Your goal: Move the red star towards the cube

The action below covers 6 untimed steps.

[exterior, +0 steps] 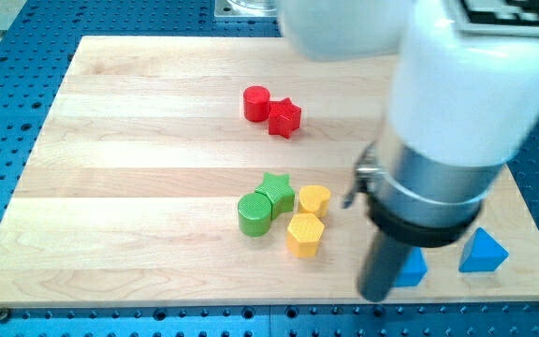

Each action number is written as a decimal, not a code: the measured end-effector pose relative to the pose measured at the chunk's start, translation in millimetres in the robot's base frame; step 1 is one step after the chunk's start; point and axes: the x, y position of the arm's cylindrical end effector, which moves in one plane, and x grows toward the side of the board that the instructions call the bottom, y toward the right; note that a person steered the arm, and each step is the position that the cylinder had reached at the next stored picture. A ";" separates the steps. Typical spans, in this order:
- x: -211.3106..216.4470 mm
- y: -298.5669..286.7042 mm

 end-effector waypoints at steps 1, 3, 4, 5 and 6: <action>-6.4 31.6; -27.2 26.2; -28.1 -2.3; -47.8 -3.5; -90.0 9.2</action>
